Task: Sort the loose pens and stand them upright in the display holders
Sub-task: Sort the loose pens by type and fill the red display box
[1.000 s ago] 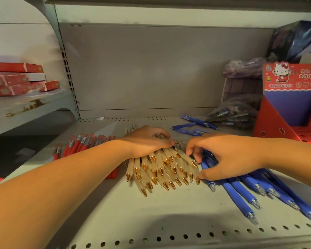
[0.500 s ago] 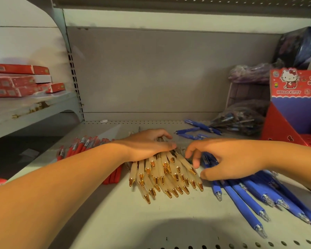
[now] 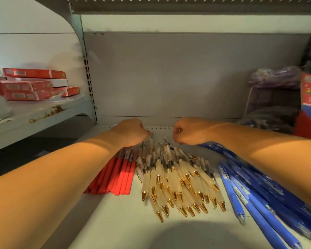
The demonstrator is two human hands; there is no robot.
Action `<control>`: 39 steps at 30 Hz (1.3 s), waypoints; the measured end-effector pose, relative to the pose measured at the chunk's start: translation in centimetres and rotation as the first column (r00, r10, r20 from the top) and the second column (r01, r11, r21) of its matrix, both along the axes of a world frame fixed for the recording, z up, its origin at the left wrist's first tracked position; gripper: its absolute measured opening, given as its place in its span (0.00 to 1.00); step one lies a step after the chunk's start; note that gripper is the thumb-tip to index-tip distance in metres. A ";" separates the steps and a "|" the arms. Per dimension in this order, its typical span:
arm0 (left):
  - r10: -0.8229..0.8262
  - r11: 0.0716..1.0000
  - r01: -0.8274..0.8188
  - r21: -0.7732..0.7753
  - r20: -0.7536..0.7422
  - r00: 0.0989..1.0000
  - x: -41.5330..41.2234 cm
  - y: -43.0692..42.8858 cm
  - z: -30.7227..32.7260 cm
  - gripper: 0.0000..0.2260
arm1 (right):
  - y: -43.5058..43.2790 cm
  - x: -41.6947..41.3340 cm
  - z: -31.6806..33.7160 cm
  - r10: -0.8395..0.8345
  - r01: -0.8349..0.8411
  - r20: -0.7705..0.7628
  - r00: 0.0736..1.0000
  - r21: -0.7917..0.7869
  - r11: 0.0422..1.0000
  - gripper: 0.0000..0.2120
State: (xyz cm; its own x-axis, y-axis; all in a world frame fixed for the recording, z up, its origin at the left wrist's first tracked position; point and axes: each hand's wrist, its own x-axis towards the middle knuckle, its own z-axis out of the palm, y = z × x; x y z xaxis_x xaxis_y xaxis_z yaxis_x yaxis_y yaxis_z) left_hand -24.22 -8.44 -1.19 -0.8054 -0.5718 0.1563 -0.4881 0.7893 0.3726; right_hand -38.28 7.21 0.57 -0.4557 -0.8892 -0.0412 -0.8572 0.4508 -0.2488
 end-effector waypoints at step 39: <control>0.098 0.907 -0.230 0.352 0.353 0.931 -6.8 -0.7 0.1 0.08 | -6.2 -1.9 -0.6 -0.133 0.156 0.161 0.978 -0.135 0.979 0.20</control>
